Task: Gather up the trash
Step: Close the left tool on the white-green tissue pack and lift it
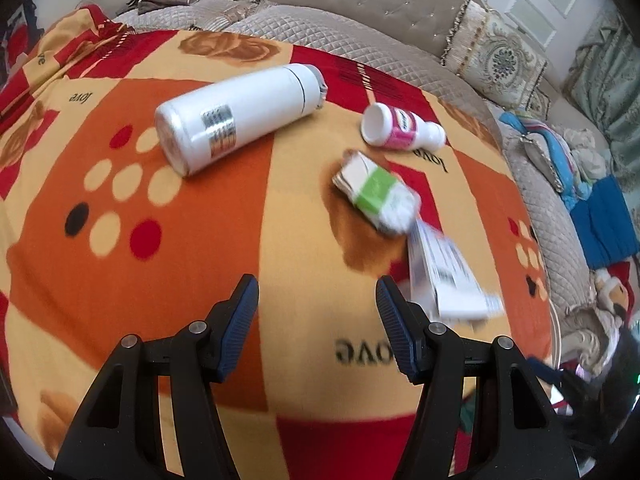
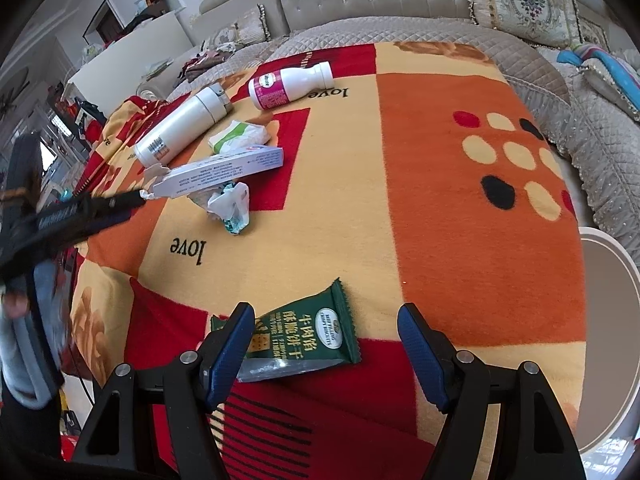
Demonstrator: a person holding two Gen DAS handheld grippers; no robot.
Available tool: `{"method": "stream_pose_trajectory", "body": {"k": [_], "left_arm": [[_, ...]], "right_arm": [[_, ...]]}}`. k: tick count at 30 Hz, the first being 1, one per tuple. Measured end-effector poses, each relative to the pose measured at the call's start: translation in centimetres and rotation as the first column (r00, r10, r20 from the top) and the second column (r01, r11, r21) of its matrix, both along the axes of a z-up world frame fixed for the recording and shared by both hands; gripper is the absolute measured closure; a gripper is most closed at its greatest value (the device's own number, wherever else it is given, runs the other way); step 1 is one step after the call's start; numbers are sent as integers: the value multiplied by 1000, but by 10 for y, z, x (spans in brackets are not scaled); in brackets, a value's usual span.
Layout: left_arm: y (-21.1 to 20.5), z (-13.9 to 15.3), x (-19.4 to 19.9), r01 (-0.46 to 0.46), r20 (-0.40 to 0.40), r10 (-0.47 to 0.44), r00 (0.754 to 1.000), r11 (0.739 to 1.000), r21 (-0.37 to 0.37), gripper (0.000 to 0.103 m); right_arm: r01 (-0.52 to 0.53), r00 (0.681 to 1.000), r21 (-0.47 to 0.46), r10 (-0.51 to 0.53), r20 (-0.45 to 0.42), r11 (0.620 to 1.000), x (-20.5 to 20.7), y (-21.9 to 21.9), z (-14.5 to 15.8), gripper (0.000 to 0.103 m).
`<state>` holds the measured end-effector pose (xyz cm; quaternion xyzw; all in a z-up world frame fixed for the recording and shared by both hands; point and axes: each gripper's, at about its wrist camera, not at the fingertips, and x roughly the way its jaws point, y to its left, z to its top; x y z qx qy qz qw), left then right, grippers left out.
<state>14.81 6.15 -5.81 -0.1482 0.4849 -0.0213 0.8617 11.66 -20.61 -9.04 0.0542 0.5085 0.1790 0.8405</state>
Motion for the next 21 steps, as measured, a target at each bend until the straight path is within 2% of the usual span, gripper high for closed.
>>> {"method": "stream_pose_trajectory", "body": {"k": [13,21], "left_arm": [[-27,-9,83,-18,-54,14,998,997,-73,41],[-35,-24,110,-54,-93,41,995,990,-133,39]], "right_arm": [[16,1000,25,-16,2,1000,3,-16,3,31],[30,1000,37,-30,-5,999,5,-27,0,31]]}}
